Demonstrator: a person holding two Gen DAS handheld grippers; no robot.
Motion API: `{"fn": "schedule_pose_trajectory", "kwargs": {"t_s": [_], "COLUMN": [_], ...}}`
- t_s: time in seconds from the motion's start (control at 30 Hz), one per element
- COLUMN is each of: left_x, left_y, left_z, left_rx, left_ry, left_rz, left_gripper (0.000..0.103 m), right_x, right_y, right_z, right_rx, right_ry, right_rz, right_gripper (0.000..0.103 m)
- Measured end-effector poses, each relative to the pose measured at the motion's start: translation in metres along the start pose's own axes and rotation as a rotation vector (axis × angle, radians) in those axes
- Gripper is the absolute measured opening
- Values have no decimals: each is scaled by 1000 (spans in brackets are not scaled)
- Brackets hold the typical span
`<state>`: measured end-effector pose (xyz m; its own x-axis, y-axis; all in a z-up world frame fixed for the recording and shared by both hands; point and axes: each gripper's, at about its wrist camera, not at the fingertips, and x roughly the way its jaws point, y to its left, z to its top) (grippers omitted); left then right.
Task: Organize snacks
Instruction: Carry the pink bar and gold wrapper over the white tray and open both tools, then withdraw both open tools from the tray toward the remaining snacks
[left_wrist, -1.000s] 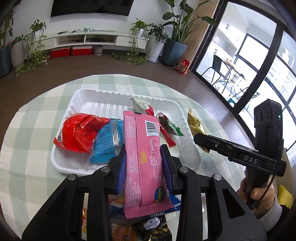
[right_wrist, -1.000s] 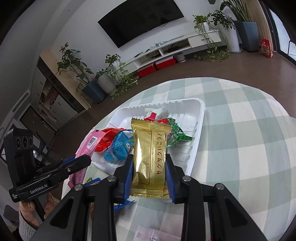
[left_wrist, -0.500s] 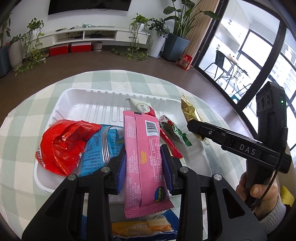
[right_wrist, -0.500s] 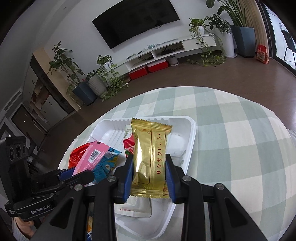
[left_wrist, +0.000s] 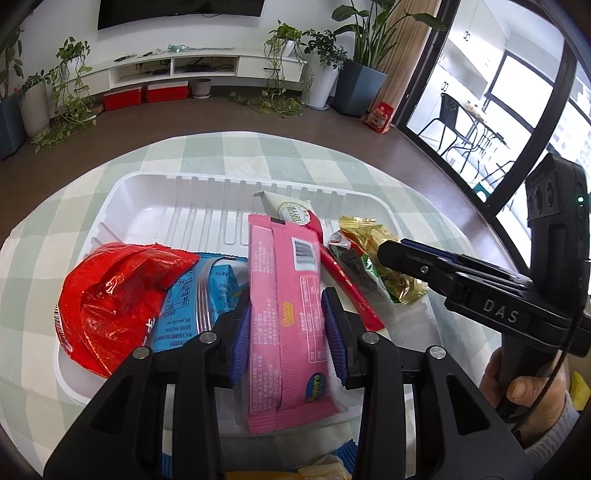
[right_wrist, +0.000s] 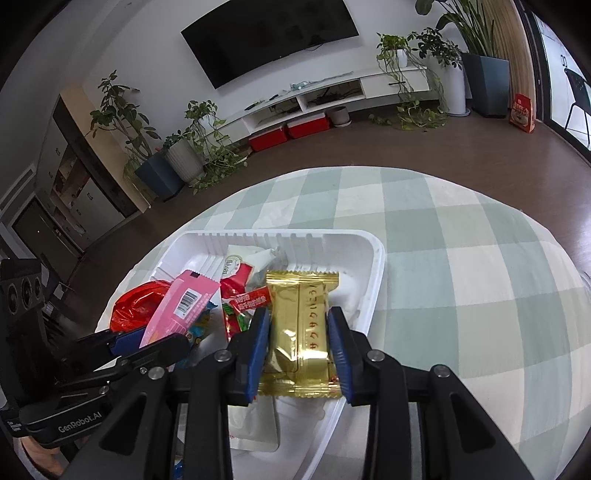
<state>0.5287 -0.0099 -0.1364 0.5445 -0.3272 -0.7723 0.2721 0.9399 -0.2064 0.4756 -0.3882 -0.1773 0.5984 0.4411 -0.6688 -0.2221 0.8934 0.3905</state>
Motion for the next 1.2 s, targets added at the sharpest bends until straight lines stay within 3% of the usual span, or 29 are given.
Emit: {"fn": "schedule_pose_trajectory", "kwargs": {"t_s": [0.13, 0.37, 0.6, 0.97, 1.2], "left_x": [0, -11, -46, -118, -137], "left_y": [-3, -3, 5, 26, 19], "left_z": [-1, -2, -12, -69, -108], "left_rx": [11, 12, -24, -89, -94], "left_ry": [-9, -39, -88, -127, -102], "left_rz": [1, 7, -2, -3, -2], "left_gripper": [37, 37, 38, 42, 42], "right_x": [-3, -16, -33, -76, -96], "right_y": [3, 7, 20, 52, 49], "right_z": [0, 2, -2, -36, -76], "right_rx": [-24, -51, -90, -263, -322], "right_ry": [-14, -54, -76, -73, -25], "right_rz": [-16, -23, -4, 35, 54], "right_gripper": [48, 50, 55, 62, 65]}}
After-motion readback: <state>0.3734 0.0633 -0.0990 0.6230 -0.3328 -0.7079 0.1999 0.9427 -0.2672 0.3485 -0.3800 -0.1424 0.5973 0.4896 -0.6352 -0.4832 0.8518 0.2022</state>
